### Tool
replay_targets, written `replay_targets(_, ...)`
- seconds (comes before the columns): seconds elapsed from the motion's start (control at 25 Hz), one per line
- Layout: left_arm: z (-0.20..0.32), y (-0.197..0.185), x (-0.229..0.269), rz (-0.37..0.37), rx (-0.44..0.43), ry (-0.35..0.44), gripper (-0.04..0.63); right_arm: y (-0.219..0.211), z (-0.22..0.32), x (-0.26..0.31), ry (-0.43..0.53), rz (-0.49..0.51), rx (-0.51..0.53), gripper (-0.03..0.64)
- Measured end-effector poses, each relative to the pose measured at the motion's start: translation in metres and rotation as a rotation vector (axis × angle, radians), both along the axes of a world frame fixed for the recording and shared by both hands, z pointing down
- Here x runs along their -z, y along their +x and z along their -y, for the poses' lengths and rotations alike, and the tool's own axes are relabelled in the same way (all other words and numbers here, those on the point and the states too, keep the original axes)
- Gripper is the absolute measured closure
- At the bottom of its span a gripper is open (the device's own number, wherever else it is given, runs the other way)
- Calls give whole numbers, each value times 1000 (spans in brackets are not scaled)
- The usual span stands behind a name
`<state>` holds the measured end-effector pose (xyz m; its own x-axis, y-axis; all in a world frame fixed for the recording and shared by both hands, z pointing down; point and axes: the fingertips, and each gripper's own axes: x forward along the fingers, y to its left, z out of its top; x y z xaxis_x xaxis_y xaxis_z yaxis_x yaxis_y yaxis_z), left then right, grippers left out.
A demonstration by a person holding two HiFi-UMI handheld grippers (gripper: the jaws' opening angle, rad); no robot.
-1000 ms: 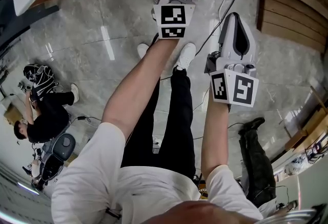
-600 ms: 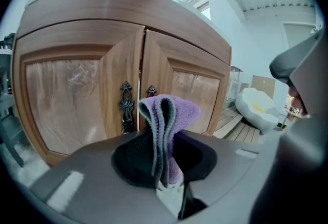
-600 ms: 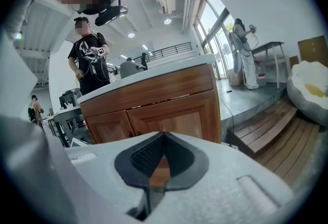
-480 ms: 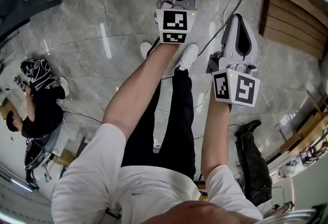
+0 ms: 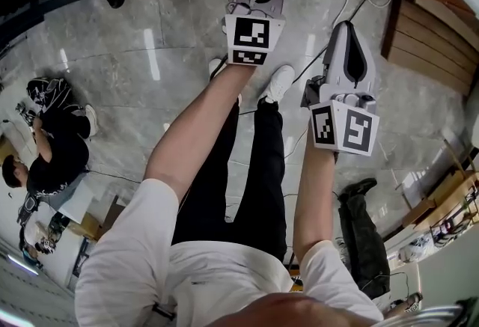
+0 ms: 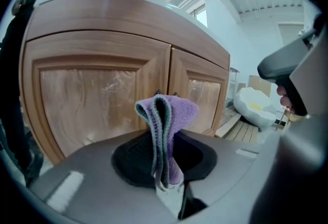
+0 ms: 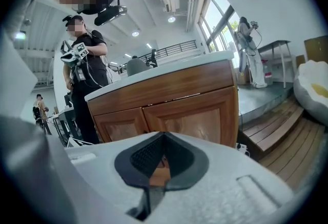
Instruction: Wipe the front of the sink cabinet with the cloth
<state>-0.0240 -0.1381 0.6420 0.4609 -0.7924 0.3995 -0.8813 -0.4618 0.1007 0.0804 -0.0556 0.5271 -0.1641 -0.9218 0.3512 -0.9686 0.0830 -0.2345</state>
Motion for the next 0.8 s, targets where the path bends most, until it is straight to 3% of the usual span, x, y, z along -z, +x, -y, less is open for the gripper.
replay_targets(0.28, 11, -62, -15, -36, 144, -59, 525, -27, 8, 1, -1, -3, 32, 620)
replay_targets(0.48, 20, -92, -19, 5, 142, -46, 525, -45, 15, -4, -5, -3, 49, 620)
replay_targets(0.8, 27, -130, -17, -9, 184, -45, 525, -80, 25, -3, -12, -2, 92, 620)
